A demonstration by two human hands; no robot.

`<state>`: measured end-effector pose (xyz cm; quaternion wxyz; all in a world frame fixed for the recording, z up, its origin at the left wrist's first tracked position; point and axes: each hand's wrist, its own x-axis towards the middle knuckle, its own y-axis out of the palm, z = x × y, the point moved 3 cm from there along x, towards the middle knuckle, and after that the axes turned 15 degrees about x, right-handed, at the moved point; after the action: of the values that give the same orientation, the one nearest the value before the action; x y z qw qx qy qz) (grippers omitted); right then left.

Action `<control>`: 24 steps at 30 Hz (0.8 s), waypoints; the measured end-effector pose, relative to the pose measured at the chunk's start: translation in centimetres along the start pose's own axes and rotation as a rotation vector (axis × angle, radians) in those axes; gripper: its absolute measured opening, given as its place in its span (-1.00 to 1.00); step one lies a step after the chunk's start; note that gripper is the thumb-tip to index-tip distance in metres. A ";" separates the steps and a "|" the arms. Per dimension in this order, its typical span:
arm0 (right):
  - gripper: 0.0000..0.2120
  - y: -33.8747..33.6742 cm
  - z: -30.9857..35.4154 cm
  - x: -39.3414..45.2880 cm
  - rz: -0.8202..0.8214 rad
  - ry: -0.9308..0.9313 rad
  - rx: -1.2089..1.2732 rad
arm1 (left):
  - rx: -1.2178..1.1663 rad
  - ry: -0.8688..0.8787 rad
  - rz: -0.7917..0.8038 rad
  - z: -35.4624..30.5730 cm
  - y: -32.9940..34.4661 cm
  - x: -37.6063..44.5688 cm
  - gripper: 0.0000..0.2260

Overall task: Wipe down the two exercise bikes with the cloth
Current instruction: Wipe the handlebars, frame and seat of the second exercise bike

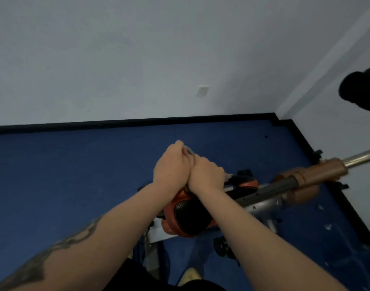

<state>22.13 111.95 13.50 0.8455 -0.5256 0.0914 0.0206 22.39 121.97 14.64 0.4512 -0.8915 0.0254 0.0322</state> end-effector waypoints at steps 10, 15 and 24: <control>-0.55 -2.2 -4.4 -2.2 -0.183 0.139 -0.140 | 0.636 0.455 -0.022 -1.2 1.5 1.0 -0.80; -0.53 -3.5 -6.5 -3.3 -0.120 -0.031 0.032 | 0.604 0.612 0.100 -1.6 1.7 1.2 -0.79; -0.64 -1.1 -7.6 -3.6 -0.558 0.409 0.224 | 0.313 0.645 0.195 -0.7 1.4 1.7 -0.80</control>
<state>17.75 104.89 11.88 0.8354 -0.4275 0.1133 -0.3264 24.03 120.57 13.81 0.5458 -0.7692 0.2557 -0.2120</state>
